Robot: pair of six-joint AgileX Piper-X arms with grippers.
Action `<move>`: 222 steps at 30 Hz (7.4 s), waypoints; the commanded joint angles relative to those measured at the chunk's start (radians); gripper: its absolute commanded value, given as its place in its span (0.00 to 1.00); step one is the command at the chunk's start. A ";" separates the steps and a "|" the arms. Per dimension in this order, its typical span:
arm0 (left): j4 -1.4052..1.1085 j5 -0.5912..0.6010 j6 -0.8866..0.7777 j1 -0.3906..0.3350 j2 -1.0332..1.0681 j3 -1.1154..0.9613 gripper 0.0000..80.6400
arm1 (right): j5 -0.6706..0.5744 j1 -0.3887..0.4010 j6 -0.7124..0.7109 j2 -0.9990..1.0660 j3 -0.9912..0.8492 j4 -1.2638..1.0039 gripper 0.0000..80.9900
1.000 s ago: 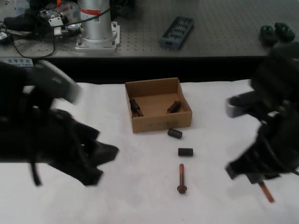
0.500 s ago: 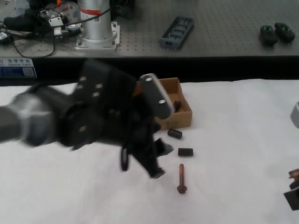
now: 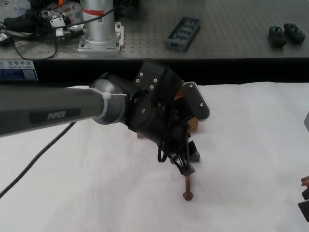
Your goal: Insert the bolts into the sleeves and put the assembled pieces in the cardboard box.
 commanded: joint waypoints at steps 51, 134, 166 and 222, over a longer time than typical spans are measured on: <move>-0.035 -0.079 0.106 -0.006 0.087 -0.067 0.01 | 0.018 -0.002 -0.053 -0.008 -0.001 -0.005 0.03; -0.338 0.197 -0.816 -0.004 -0.759 0.506 0.01 | -0.511 -0.002 0.641 0.137 -0.003 -0.830 0.03; -0.469 0.227 -0.763 0.020 -0.759 0.506 0.01 | -0.669 -0.002 0.712 0.137 -0.003 -0.830 0.03; -0.529 0.106 -0.628 0.194 -0.338 0.248 0.01 | -0.573 -0.339 0.054 0.090 -0.007 -0.225 0.03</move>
